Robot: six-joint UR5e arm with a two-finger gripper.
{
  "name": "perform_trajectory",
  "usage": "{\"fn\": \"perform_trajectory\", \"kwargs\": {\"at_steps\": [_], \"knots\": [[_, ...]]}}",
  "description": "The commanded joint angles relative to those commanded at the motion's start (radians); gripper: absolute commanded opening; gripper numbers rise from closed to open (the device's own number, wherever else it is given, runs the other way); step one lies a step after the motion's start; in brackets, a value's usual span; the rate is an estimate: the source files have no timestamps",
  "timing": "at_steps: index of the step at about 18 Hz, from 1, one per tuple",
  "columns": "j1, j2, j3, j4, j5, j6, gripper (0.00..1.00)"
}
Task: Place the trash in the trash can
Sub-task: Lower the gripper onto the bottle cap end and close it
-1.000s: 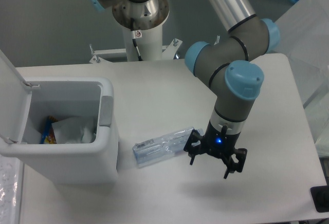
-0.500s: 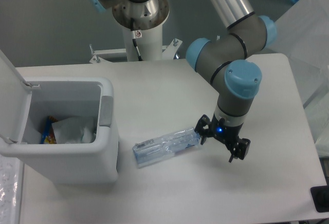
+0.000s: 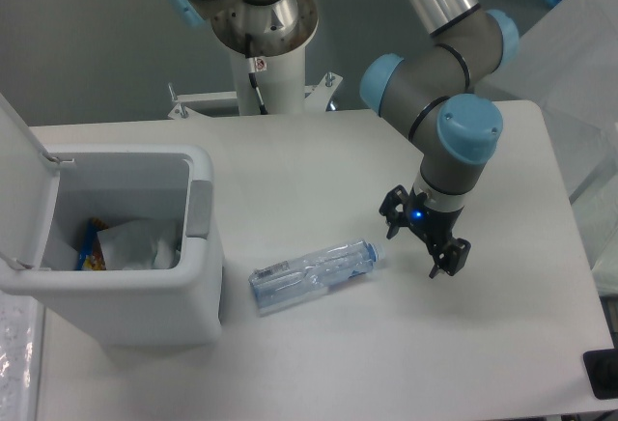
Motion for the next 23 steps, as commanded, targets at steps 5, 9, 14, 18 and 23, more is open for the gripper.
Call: {"fn": "perform_trajectory", "kwargs": {"at_steps": [5,9,14,18,23], "knots": [[0.002,-0.002,-0.017,0.006,-0.002,0.012,1.0],[0.003,-0.006,-0.037,0.009,0.0,0.057,1.0],[0.002,-0.009,-0.043,0.011,-0.003,0.066,1.0],[-0.001,-0.008,-0.06,0.009,-0.002,0.061,1.0],[-0.017,0.009,-0.132,0.015,-0.002,0.063,1.0]]}}
